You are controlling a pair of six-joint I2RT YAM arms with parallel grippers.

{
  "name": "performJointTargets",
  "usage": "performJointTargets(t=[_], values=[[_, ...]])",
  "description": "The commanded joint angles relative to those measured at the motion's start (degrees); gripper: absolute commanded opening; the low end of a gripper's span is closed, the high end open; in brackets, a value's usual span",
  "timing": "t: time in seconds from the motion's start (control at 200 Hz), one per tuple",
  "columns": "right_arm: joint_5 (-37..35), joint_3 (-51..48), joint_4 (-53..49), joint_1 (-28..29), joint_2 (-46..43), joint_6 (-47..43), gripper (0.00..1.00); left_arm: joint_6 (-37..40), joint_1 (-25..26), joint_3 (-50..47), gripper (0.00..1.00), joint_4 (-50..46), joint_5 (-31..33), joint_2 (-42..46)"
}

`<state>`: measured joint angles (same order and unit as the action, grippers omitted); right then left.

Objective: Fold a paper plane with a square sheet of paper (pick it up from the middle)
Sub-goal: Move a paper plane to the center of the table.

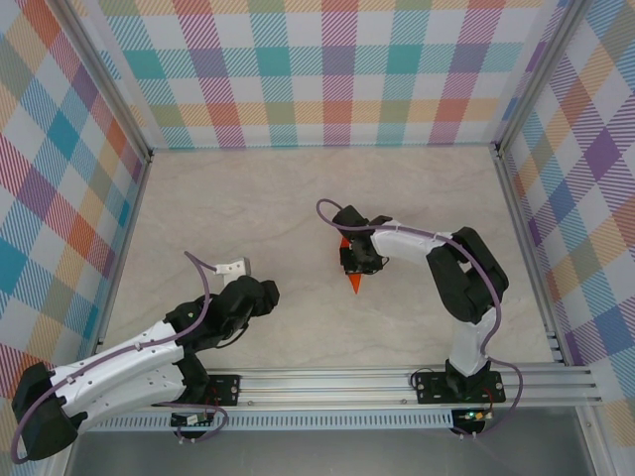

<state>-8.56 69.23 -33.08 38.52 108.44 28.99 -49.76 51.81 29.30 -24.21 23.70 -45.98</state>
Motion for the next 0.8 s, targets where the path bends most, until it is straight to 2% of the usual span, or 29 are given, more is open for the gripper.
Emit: performJointTargets(t=[0.0,0.105,0.24,0.405,0.795], values=[[1.74,0.40,-0.23,0.15,2.56,-0.95,0.21,-0.43,-0.88,-0.56,0.54,-1.00,-0.26,0.33],[2.48,1.05,-0.80,0.40,2.22,-0.87,0.24,-0.51,-0.90,-0.39,0.55,-1.15,-0.32,0.34],[-0.70,3.89,-4.41,2.19,1.94,-1.12,0.21,-0.85,-0.92,-0.47,0.55,-0.93,-0.33,0.49],[-5.01,8.48,-9.41,3.96,4.55,-0.40,0.22,-1.09,-1.00,-0.17,0.55,-0.61,-0.51,0.19],[-3.36,10.35,-8.96,4.63,9.13,0.28,0.26,-1.22,-1.01,0.25,0.55,-0.58,-0.63,-0.40]])
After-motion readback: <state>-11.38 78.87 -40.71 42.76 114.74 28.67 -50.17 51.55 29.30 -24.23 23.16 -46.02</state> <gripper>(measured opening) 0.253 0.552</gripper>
